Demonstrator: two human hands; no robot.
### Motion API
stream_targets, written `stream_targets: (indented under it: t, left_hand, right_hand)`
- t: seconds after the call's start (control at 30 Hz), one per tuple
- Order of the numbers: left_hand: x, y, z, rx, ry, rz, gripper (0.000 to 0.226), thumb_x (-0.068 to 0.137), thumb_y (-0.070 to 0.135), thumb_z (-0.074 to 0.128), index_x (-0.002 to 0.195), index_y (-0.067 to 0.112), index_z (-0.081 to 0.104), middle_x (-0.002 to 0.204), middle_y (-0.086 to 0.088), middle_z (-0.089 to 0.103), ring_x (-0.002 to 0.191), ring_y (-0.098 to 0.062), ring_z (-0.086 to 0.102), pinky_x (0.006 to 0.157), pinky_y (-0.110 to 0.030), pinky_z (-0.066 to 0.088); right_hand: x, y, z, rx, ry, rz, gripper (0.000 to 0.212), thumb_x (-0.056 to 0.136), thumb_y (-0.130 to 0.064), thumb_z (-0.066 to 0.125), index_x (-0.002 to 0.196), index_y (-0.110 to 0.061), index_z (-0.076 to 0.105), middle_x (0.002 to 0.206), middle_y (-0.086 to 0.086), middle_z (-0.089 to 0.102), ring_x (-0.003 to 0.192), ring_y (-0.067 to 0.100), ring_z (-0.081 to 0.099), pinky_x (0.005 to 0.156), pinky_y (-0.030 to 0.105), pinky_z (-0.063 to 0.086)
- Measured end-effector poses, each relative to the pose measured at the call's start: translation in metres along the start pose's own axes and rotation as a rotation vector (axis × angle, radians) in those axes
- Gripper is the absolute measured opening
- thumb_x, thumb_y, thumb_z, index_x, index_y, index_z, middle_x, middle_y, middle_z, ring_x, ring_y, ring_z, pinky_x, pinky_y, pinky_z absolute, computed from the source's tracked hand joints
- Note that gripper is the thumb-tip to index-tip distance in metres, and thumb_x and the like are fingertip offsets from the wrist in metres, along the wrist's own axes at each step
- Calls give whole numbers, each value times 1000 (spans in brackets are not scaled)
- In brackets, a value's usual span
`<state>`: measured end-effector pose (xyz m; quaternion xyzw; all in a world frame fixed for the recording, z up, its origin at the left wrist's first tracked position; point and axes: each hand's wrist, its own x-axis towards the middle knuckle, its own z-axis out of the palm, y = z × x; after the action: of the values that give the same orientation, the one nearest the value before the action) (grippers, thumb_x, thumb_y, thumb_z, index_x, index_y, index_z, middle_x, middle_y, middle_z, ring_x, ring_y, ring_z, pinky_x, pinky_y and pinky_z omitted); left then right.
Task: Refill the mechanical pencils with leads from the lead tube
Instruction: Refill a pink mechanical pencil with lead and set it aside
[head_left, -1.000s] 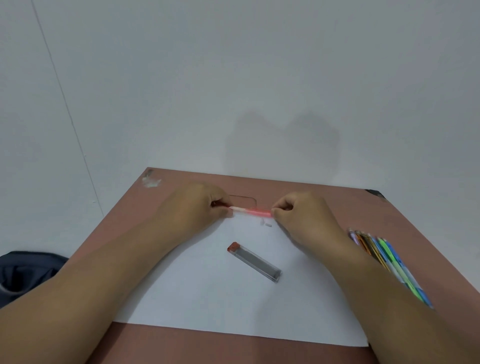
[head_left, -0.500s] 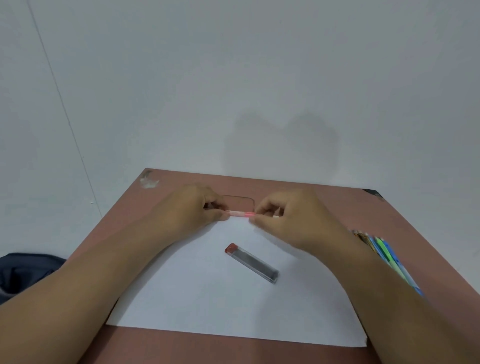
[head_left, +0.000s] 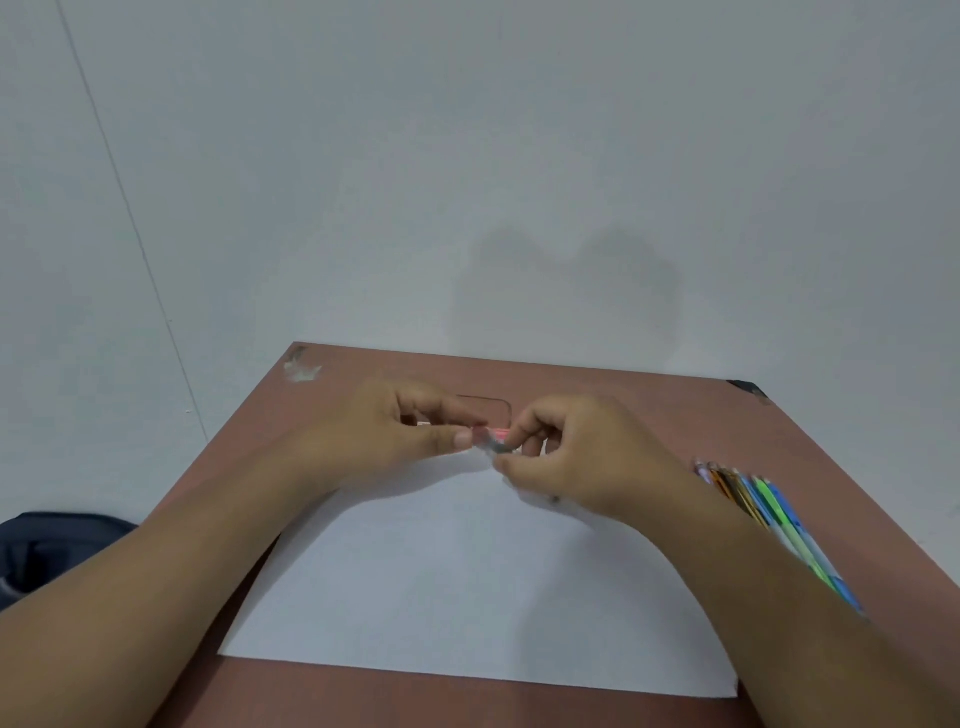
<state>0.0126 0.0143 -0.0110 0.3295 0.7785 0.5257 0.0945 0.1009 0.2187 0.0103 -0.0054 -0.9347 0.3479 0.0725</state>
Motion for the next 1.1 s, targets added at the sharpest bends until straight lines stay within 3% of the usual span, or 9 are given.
stream_targets:
  t: [0.1, 0.27, 0.4, 0.5, 0.6, 0.7, 0.83, 0.97, 1.1]
  left_hand:
    - [3, 1, 6, -95, 41, 1, 16, 86, 5, 73, 98, 16, 77, 74, 18, 73, 62, 9, 58, 62, -4, 40]
    - [2, 1, 6, -72, 90, 5, 17, 88, 8, 72, 94, 23, 78, 92, 0, 78, 87, -9, 68, 83, -23, 52]
    - [-2, 6, 8, -33, 87, 37, 14, 93, 8, 66, 100, 15, 77, 93, -1, 78, 81, -4, 68, 76, -12, 49]
    - [-1, 7, 7, -41, 102, 63, 18, 98, 6, 59, 100, 8, 76, 93, -1, 78, 88, -6, 71, 83, -17, 52]
    - [0, 7, 7, 5, 157, 59, 20, 99, 11, 60, 94, 20, 78, 92, 5, 78, 88, -7, 70, 85, -24, 52]
    - [0, 8, 9, -65, 199, 45, 21, 98, 9, 60, 96, 20, 78, 87, 8, 77, 79, -2, 68, 73, -16, 51]
    - [1, 12, 13, -187, 194, -23, 19, 98, 3, 58, 104, 8, 75, 87, -12, 74, 71, -11, 64, 61, -25, 52]
    - [1, 14, 18, -341, 79, -136, 17, 99, 2, 57, 105, 4, 73, 93, -10, 75, 78, -18, 69, 66, -28, 57]
    - [3, 13, 23, -449, 80, -204, 19, 98, 1, 57, 104, 4, 75, 97, -16, 75, 80, -21, 70, 76, -27, 61]
  right_hand:
    - [0, 2, -1, 64, 26, -12, 12, 77, -30, 83, 80, -26, 73, 65, -14, 67, 49, 1, 59, 52, 17, 47]
    - [0, 0, 3, 158, 23, -19, 10, 79, -22, 83, 81, -21, 73, 61, -10, 66, 50, 4, 60, 52, 18, 49]
    - [-2, -1, 3, 145, 33, -18, 10, 78, -23, 83, 82, -22, 74, 62, -8, 69, 50, 3, 61, 50, 14, 47]
    - [-2, 0, 4, 128, 42, -27, 11, 77, -26, 84, 81, -26, 74, 66, -14, 70, 55, 2, 64, 52, 15, 49]
    - [0, 1, 4, 118, 48, -44, 11, 79, -27, 82, 84, -31, 72, 71, -20, 70, 62, -2, 63, 60, 17, 51]
    - [1, 3, 2, 66, 57, -69, 21, 81, -25, 78, 97, -37, 71, 79, -20, 69, 73, -2, 65, 67, 17, 52]
    - [4, 5, 1, -123, 101, -197, 32, 83, -13, 67, 106, -35, 69, 96, -18, 66, 91, 4, 62, 81, 32, 55]
    - [11, 11, -1, -211, 211, -274, 35, 82, -6, 63, 106, -31, 68, 104, -15, 60, 102, 9, 57, 88, 33, 51]
    - [14, 16, 2, -306, 262, -303, 37, 82, -6, 62, 107, -32, 70, 107, -15, 60, 106, 13, 52, 89, 26, 44]
